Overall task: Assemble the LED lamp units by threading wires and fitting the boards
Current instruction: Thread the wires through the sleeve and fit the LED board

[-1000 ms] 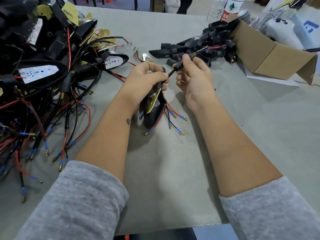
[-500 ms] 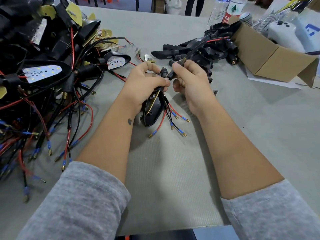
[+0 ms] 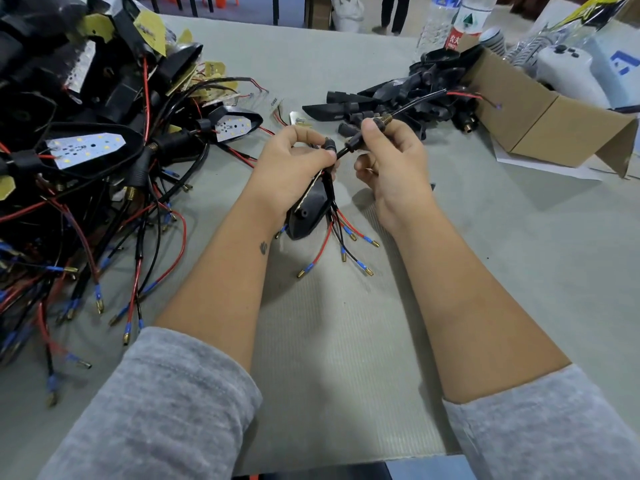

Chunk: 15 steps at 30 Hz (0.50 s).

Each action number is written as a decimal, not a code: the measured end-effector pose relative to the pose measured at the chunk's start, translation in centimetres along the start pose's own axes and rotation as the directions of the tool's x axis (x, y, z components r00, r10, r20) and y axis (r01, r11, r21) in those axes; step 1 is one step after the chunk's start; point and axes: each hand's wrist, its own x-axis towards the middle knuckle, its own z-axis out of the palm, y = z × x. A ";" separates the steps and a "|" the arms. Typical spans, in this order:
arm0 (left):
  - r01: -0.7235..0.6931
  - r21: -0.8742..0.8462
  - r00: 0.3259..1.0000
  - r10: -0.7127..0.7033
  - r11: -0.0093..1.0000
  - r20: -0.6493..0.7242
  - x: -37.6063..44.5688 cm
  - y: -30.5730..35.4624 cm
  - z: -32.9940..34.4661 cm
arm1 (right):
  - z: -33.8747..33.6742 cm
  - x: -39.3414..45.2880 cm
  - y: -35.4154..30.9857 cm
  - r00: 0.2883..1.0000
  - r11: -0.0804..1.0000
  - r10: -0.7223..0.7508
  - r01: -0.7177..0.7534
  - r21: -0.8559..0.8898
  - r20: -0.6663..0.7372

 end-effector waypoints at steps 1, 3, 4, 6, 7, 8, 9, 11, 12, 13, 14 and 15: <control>-0.014 0.017 1.000 0.015 1.000 -0.007 0.0 0.0 0.1 | 0.0 0.0 0.0 1.000 1.000 0.000 0.000 -0.006 0.001; -0.030 0.022 0.999 0.030 0.999 -0.026 -0.1 0.0 0.2 | -0.1 0.0 0.0 1.000 1.000 0.005 -0.005 -0.011 0.022; -0.031 0.019 0.999 0.032 0.999 -0.032 -0.1 0.0 0.2 | -0.1 0.0 -0.1 0.999 1.000 0.010 -0.009 -0.012 0.035; -0.033 0.012 0.999 0.034 0.999 -0.036 -0.1 0.1 0.1 | 0.0 -0.1 -0.2 0.998 0.999 0.014 -0.011 -0.035 0.067; -0.036 0.006 0.999 0.037 0.999 -0.034 -0.1 0.1 0.0 | 0.0 -0.2 -0.2 0.996 0.998 0.012 -0.007 -0.057 0.084; -0.041 0.000 0.999 0.041 0.999 -0.031 -0.1 0.1 0.0 | 0.0 -0.2 -0.2 0.995 0.997 0.010 -0.002 -0.078 0.100; -0.045 -0.003 0.999 0.045 0.999 -0.028 -0.1 0.2 0.0 | 0.1 -0.3 -0.2 0.994 0.996 0.008 0.002 -0.092 0.113; -0.049 -0.004 0.998 0.048 0.999 -0.029 -0.2 0.2 -0.1 | 0.1 -0.3 -0.2 0.992 0.995 0.007 0.005 -0.100 0.125; -0.047 -0.002 0.998 0.046 0.999 -0.034 -0.2 0.2 0.0 | 0.1 -0.3 -0.2 0.992 0.995 0.011 0.002 -0.101 0.128; -0.042 0.002 0.998 0.042 0.999 -0.043 -0.2 0.3 0.0 | 0.1 -0.3 -0.2 0.991 0.995 0.016 -0.003 -0.100 0.131; -0.034 0.005 0.998 0.034 0.999 -0.052 -0.2 0.4 0.1 | 0.1 -0.3 -0.2 0.991 0.995 0.024 -0.011 -0.095 0.135; -0.024 0.002 0.998 0.024 1.000 -0.061 -0.3 0.4 0.1 | 0.1 -0.3 -0.2 0.990 0.996 0.032 -0.020 -0.087 0.137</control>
